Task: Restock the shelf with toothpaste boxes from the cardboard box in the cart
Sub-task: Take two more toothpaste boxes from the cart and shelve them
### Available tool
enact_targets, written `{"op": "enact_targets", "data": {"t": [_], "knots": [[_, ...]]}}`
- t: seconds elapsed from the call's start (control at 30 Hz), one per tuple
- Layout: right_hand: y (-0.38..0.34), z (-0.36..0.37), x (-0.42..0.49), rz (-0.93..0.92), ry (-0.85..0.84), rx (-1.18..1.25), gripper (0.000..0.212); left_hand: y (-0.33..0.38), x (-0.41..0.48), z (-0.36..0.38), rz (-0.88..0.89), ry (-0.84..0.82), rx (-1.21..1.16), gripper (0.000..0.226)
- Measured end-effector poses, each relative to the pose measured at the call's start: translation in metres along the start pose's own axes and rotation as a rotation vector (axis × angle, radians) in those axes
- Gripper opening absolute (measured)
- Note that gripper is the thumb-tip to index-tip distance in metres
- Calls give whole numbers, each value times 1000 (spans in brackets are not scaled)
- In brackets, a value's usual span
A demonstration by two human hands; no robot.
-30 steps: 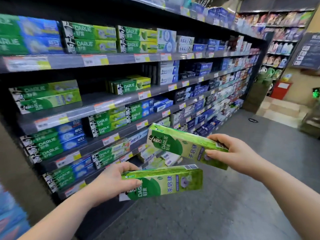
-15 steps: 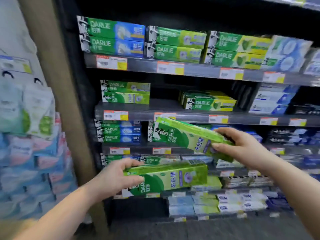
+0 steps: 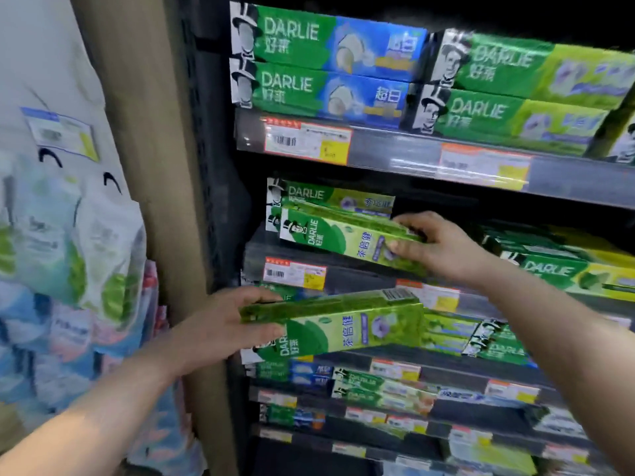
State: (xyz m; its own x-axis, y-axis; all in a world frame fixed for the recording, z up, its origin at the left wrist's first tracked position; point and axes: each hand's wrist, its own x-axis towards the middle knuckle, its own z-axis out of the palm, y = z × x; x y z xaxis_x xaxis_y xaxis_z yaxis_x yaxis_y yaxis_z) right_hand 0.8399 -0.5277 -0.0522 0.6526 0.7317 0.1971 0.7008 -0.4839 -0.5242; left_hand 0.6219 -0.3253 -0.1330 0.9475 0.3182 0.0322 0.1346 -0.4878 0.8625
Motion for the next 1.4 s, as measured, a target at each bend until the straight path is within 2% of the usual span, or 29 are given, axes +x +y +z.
{"op": "enact_targets", "data": {"t": [0.1, 0.3, 0.4, 0.5, 0.63, 0.9, 1.03, 1.2, 1.3, 1.4], "knots": [[5, 14, 30, 6, -24, 15, 48, -10, 21, -7, 10, 22, -27, 46], [12, 30, 54, -33, -77, 0, 56, -20, 41, -13, -11, 33, -94, 72], [15, 35, 55, -48, -33, -19, 56, -18, 44, -9, -40, 44, -102, 68], [22, 35, 53, -63, -27, -18, 60, -18, 46, -6, -58, 57, -67, 78], [31, 32, 51, -102, 2, -52, 58, -16, 46, -2, -90, 49, -80, 59], [36, 40, 56, -80, 110, -72, 52, -19, 49, -4, -70, 51, -118, 83], [38, 39, 55, -10, 182, -89, 50, -12, 50, -1, -40, 63, -180, 69], [45, 19, 50, 7, 255, 9, 43, 0, 59, -7, -4, 99, -209, 71], [59, 2, 45, 58, 328, -4, 39, 20, 73, -12, 42, 155, -225, 42], [69, -9, 38, 78, 357, -35, 35, 41, 94, -18, 88, 232, -244, 31]]}}
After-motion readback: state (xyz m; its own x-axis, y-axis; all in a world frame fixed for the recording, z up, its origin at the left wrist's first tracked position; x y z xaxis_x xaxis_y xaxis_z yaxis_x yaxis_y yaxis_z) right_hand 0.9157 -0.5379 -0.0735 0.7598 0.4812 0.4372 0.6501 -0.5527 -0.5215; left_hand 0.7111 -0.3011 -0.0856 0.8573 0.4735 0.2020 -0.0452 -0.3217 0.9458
